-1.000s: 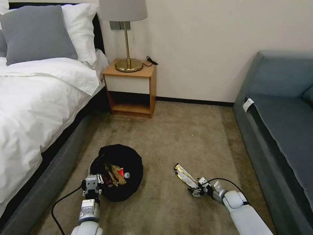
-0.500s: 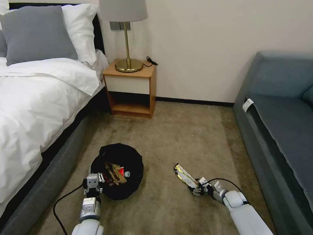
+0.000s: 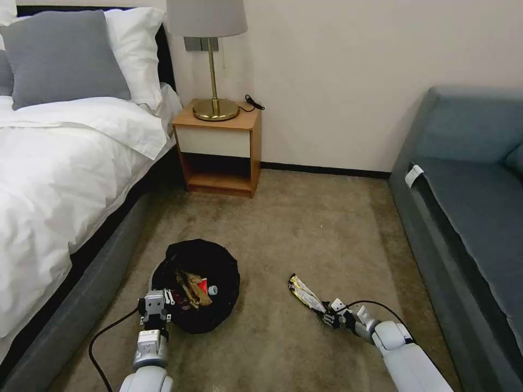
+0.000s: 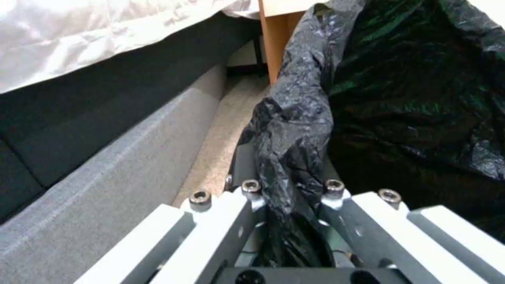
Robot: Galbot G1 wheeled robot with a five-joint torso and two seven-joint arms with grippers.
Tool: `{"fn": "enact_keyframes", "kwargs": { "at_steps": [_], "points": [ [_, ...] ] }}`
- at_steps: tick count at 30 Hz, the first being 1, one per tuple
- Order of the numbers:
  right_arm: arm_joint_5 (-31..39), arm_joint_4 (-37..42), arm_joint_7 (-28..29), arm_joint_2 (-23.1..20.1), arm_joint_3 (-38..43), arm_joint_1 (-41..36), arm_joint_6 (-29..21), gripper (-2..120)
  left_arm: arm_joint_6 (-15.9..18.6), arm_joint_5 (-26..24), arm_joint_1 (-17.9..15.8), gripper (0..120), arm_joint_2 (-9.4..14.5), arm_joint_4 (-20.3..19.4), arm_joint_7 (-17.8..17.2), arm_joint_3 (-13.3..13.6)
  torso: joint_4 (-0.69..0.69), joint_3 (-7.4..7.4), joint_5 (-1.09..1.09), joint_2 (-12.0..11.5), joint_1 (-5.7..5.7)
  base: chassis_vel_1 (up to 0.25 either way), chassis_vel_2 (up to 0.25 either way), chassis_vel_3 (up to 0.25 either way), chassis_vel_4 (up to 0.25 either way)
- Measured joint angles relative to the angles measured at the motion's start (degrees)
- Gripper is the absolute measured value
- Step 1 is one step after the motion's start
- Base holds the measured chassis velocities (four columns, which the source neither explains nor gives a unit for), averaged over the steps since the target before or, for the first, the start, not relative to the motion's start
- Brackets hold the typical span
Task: Pick up the trash bin, then pick up the garbage on the floor and place it into the trash bin.
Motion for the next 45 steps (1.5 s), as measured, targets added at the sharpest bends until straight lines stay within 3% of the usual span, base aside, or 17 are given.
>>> {"fn": "enact_keyframes", "kwargs": {
  "at_steps": [12, 14, 15, 17, 35, 45],
  "points": [
    [0.0, 0.7, -0.9, 0.1, 1.2, -0.6, 0.4, 0, -0.2, -0.6, 0.2, 4, 0.5, -0.6, 0.1, 0.0, 0.02, 0.02, 0.04, 0.0, 0.01, 0.0, 0.0, 0.0, 0.0],
    [0.1, 0.9, -0.9, 0.1, 1.6, -0.5, 0.4, 0, -0.2, -0.7, 0.3, 4, 0.6, -0.6, 0.1, -0.1, 0.0, 0.02, 0.02, 0.0, 0.01, 0.0, 0.0, 0.0, 0.0],
    [0.3, 1.1, -0.8, 0.0, 1.8, -0.5, 0.4, 0, -0.3, -0.8, 0.3, 4, 0.6, -0.7, 0.1, -0.1, -0.09, 0.03, -0.11, 0.0, 0.02, 0.0, 0.0, 0.0, 0.0],
    [0.5, 1.3, -0.8, 0.0, 1.9, -0.6, 0.4, 0, -0.3, -0.8, 0.4, 4, 0.7, -0.8, 0.1, -0.1, -0.1, 0.03, -0.06, -0.1, 0.02, 0.0, 0.0, 0.0, 0.0],
    [4.1, 6.8, -0.3, 0.1, 2.1, -1.7, 1.0, 0, -0.9, -1.4, 1.3, 4, 1.2, -1.6, 0.2, -0.5, -0.04, 0.02, -0.02, 0.0, 0.02, 0.0, 0.0, 0.0, 0.0],
    [10.9, 15.0, -0.2, -0.3, 2.0, -3.5, 1.0, 0, -0.9, -1.5, 1.8, 4, 1.3, -2.8, 0.3, -0.3, -0.03, 0.02, -0.02, 0.0, 0.02, 0.0, 0.0, 0.0, 0.0]
  ]
}}
